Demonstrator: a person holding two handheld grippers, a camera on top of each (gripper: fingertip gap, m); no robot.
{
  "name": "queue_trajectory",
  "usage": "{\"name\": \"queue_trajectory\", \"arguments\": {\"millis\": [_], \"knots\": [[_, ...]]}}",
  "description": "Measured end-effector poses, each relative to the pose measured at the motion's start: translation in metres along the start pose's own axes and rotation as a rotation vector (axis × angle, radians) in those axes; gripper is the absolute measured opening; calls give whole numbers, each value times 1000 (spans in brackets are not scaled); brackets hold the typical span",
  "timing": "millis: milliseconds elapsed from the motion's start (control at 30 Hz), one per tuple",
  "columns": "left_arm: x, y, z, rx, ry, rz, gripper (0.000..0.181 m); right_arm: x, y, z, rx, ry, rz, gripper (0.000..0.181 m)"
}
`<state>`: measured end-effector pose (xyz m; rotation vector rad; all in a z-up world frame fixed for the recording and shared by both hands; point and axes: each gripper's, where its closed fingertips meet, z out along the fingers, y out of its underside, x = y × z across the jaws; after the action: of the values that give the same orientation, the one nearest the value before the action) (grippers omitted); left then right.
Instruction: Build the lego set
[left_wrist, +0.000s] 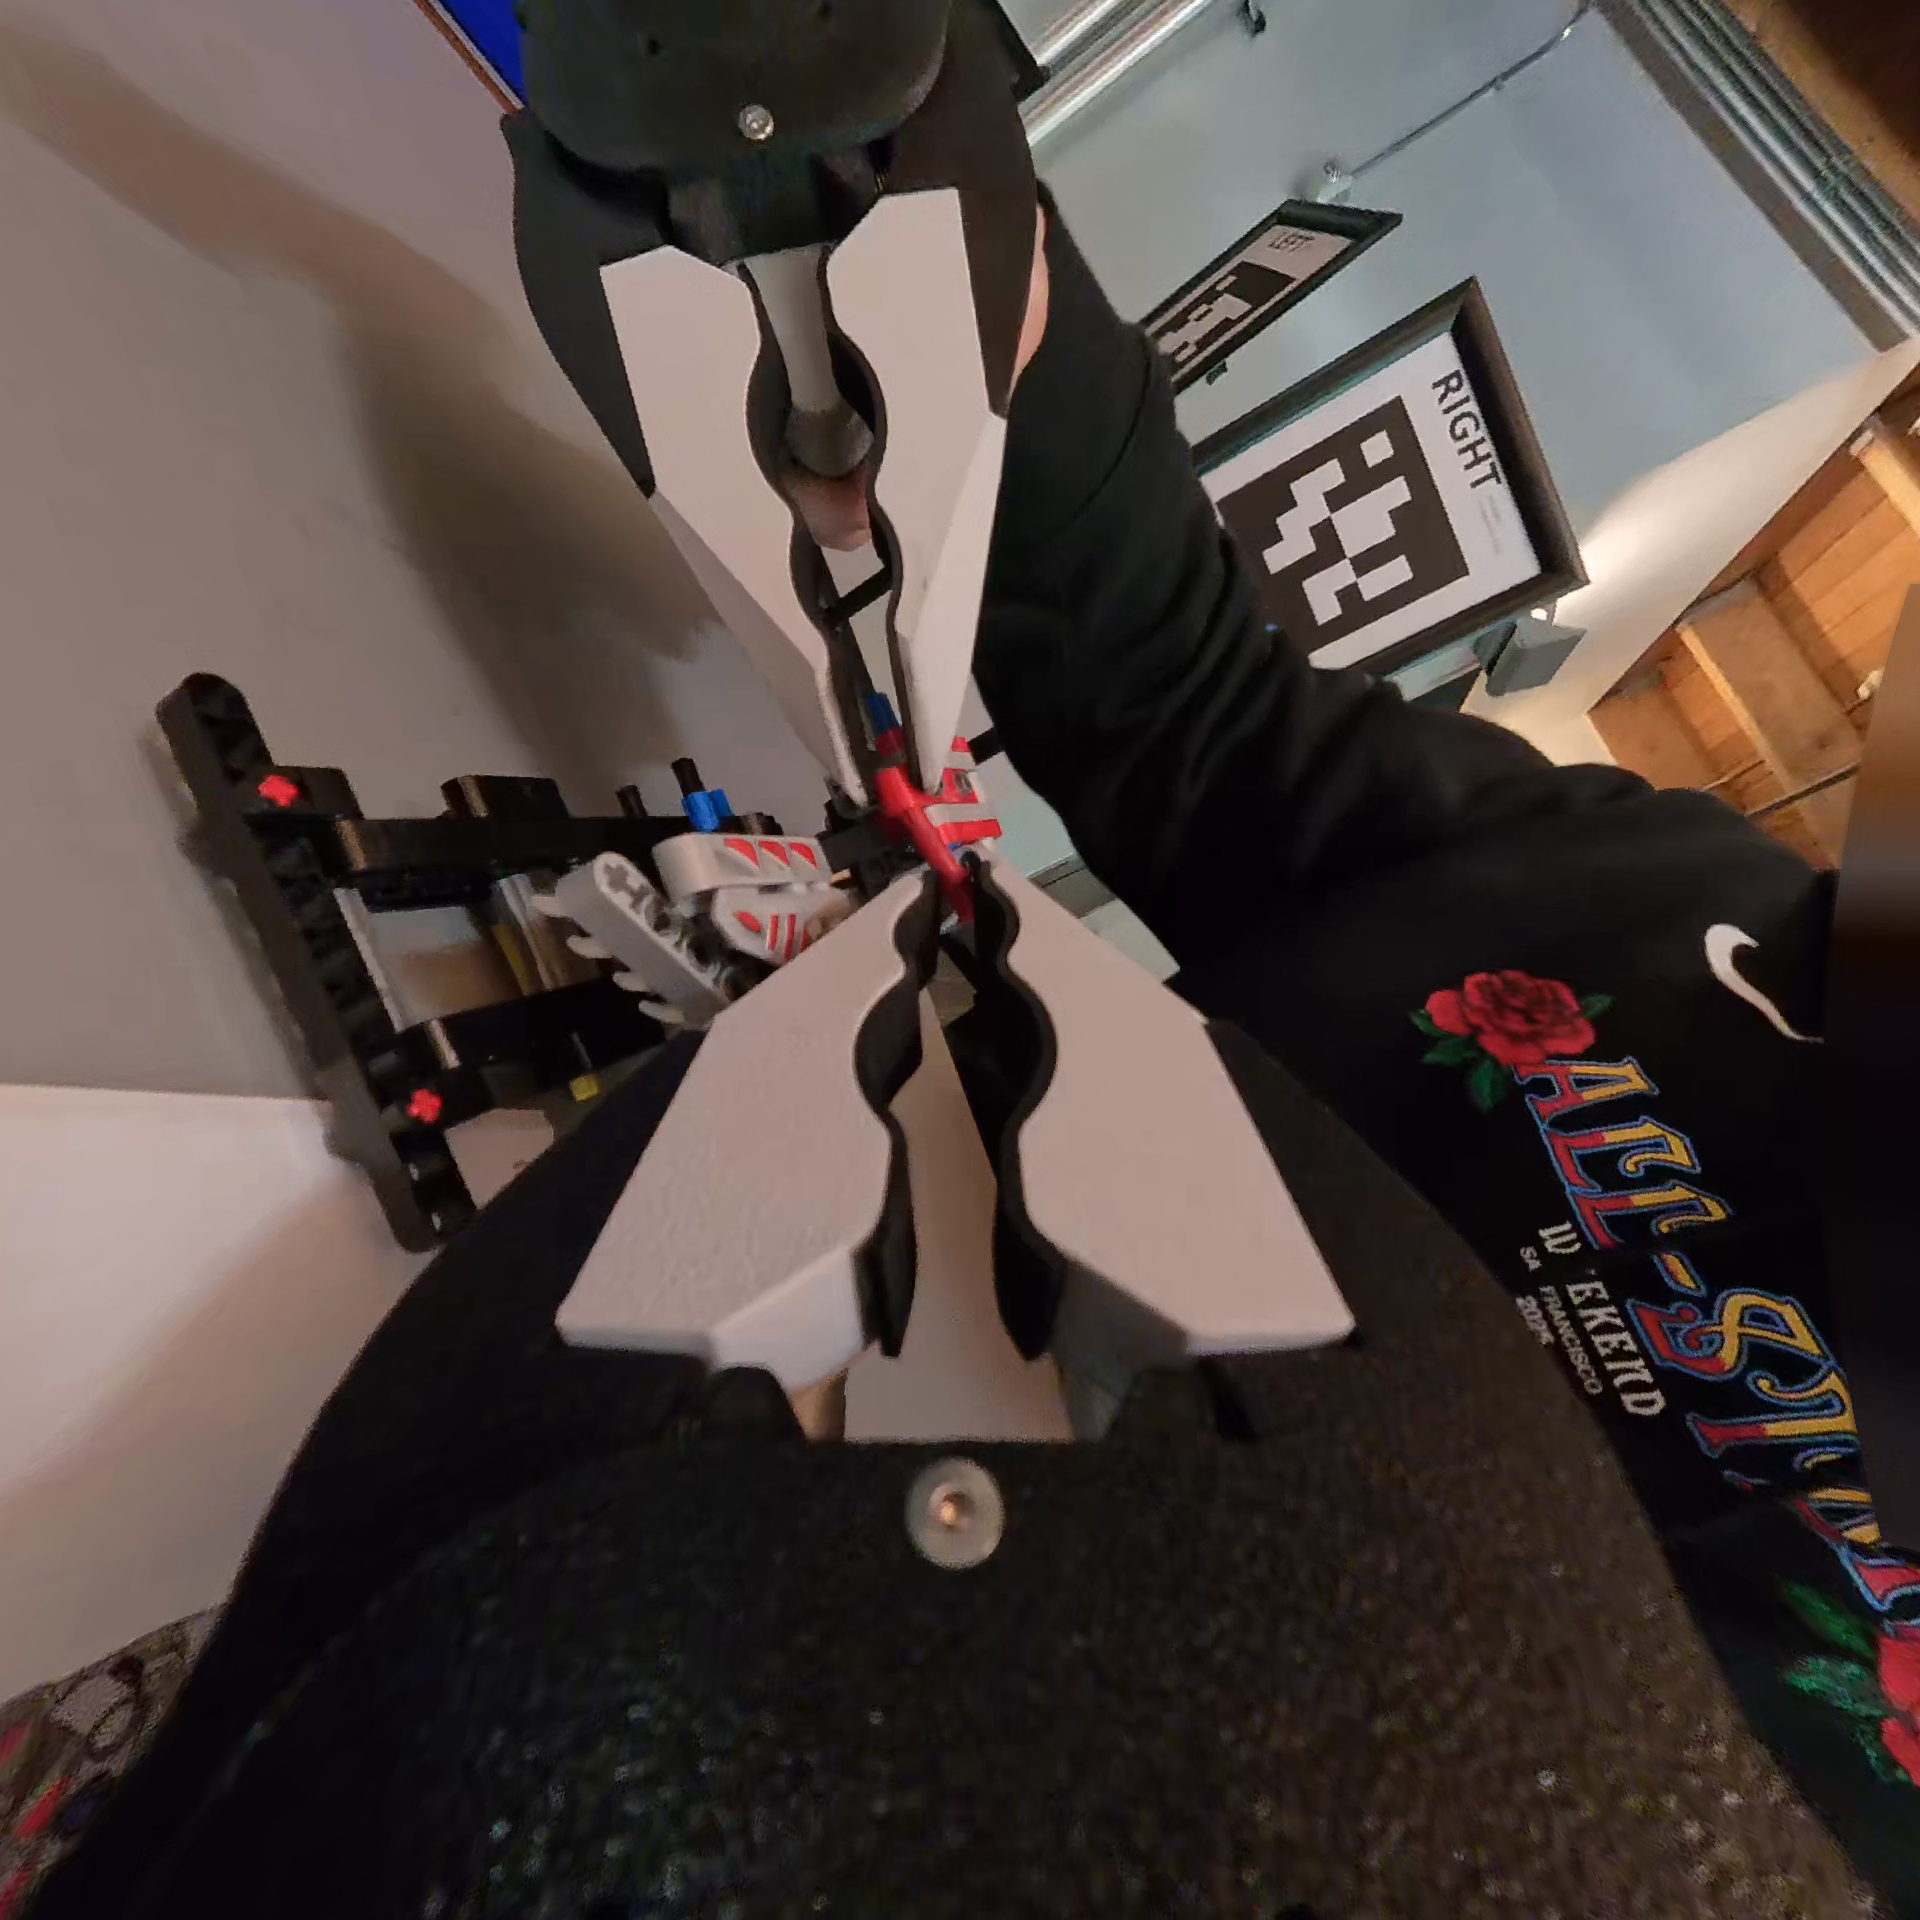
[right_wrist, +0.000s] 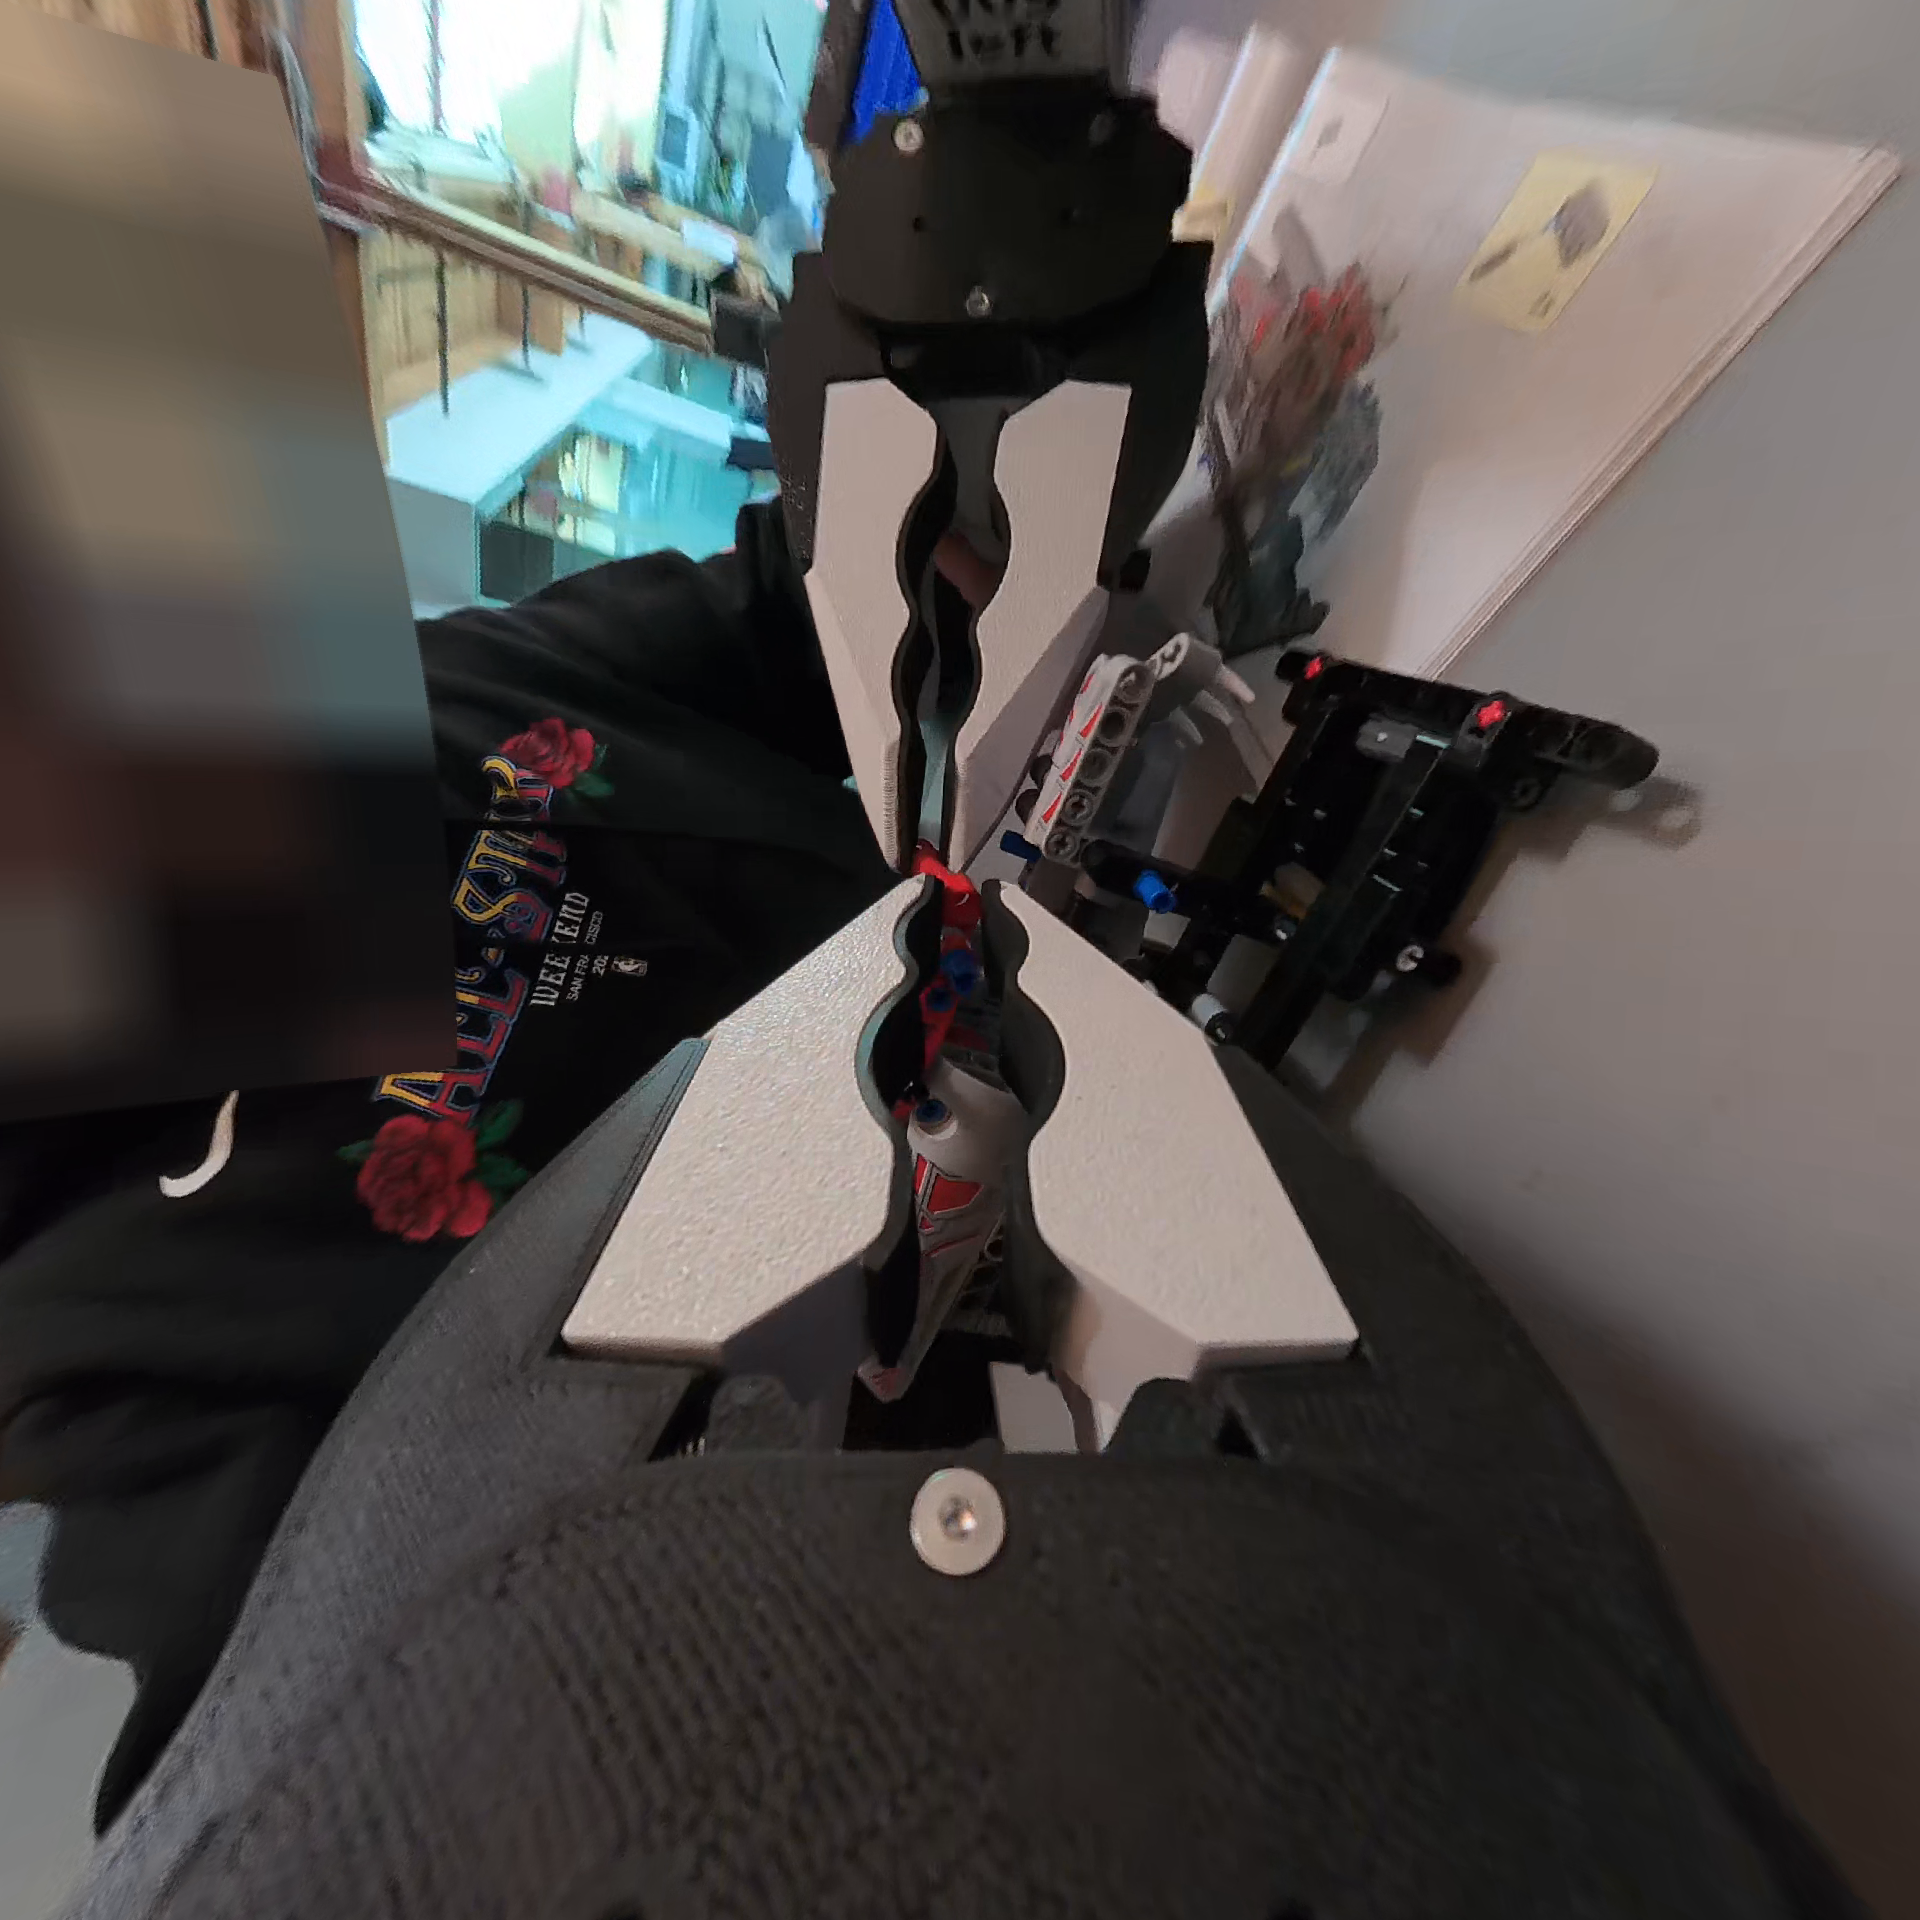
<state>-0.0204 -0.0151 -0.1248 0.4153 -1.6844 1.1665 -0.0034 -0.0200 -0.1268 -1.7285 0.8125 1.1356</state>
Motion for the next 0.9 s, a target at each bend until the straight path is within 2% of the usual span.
{"name": "queue_trajectory", "arguments": {"millis": [167, 467, 700, 800, 900], "knots": [[-1, 3, 2, -52, -21, 65, 4, 0, 3, 3, -28, 21, 91, 7], [-5, 0, 3, -77, -42, 139, 4, 4, 0, -2, 46, 35, 91, 8], [-13, -1, 4, -101, -152, 400, 4, 1, 2, -4, 67, -18, 37, 7], [-13, -3, 4, -92, -153, 376, 4, 2, 1, -6, 107, -54, 41, 6], [-13, -4, 5, -74, -143, 310, 4, 2, 1, -7, 125, -28, 5, 6]]}}
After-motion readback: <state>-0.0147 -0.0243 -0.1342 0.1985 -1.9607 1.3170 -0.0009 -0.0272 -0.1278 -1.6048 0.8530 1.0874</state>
